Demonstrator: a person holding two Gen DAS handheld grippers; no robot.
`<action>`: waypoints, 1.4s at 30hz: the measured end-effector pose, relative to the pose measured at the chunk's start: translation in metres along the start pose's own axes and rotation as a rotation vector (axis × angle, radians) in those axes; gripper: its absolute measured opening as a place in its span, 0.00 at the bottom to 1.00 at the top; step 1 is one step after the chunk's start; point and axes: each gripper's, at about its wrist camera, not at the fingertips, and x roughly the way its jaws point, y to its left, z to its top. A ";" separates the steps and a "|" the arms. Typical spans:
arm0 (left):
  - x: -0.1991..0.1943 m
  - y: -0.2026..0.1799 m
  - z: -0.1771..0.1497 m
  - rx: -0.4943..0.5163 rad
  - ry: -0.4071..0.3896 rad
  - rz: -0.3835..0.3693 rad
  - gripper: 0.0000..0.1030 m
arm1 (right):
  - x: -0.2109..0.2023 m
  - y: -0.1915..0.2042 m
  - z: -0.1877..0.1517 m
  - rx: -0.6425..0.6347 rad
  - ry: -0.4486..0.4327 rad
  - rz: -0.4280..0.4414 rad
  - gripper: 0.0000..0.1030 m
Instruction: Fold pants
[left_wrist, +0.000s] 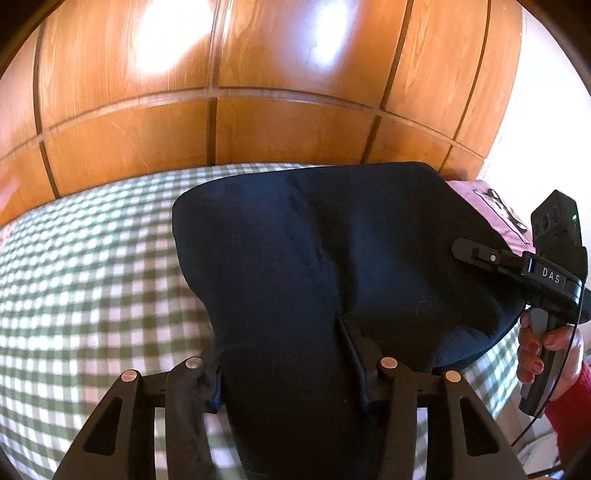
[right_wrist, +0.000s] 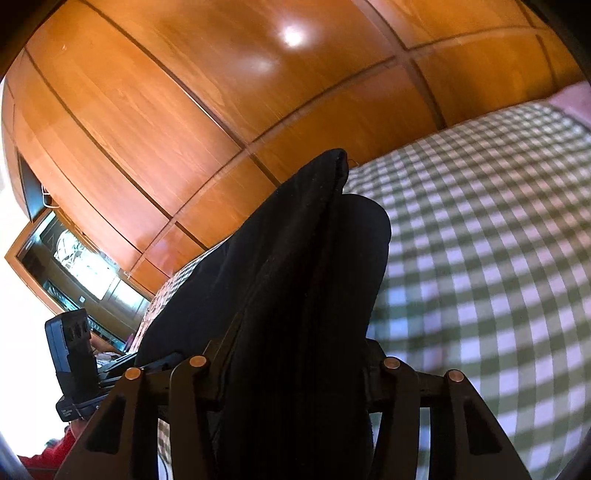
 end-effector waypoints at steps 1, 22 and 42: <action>0.002 0.002 0.004 0.002 -0.006 0.006 0.49 | 0.003 0.001 0.004 -0.012 -0.006 0.000 0.49; 0.098 0.028 0.034 0.062 -0.115 0.145 0.65 | 0.096 -0.055 0.046 -0.012 -0.068 -0.159 0.57; 0.067 0.053 0.009 -0.194 -0.139 0.133 0.90 | 0.082 -0.036 0.039 -0.051 -0.107 -0.334 0.90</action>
